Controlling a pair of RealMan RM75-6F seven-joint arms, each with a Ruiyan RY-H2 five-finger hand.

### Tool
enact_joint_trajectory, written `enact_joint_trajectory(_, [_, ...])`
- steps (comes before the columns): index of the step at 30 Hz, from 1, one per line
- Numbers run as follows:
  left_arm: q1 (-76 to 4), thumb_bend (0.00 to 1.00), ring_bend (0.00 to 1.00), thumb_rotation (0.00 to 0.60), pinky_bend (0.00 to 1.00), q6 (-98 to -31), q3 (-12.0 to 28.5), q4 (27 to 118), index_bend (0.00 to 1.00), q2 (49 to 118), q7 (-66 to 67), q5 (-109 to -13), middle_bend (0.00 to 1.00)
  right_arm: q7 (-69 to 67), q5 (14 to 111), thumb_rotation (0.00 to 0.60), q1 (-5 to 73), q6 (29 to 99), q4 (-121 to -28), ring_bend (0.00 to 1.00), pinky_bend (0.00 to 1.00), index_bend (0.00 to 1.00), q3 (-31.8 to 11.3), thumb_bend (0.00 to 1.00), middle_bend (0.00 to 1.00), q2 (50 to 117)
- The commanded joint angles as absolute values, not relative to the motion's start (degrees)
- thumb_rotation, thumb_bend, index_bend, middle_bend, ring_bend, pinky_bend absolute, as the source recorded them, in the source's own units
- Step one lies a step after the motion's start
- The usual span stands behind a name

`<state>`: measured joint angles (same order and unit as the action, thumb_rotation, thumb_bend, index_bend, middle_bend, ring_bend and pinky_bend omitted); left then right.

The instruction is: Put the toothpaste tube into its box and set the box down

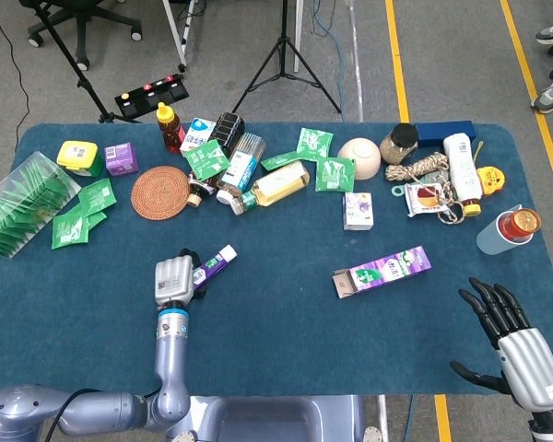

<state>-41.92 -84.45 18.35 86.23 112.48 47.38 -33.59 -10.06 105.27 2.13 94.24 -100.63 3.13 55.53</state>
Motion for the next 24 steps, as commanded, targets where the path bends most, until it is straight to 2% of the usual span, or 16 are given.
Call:
enact_joint_trajectory(1, [-41.71, 0.35, 0.42, 0.6, 0.69, -84.3, 18.47, 86.18, 0.45, 112.36, 47.54, -33.89, 0.39, -10.08, 105.31, 0.6, 2.15, 94.23, -100.62, 0.0, 0.0, 0.0, 3.15, 0.0, 0.0, 55.54])
enact_joint_trajectory(16, [-39.53, 0.36, 0.45, 0.6, 0.69, -84.1, 17.67, 90.97, 0.51, 106.69, 45.33, -41.77, 0.43, -10.1, 105.29, 0.6, 2.22, 94.14, -100.58, 0.0, 0.0, 0.0, 3.18, 0.0, 0.0, 55.65])
enact_joint_trajectory(24, [-38.27, 0.37, 0.46, 0.6, 0.7, -79.37, 17.13, 96.06, 0.52, 99.44, 41.14, -46.04, 0.44, -9.49, 104.74, 0.6, 2.55, 93.06, -100.67, 0.0, 0.0, 0.0, 3.18, 0.0, 0.0, 55.95])
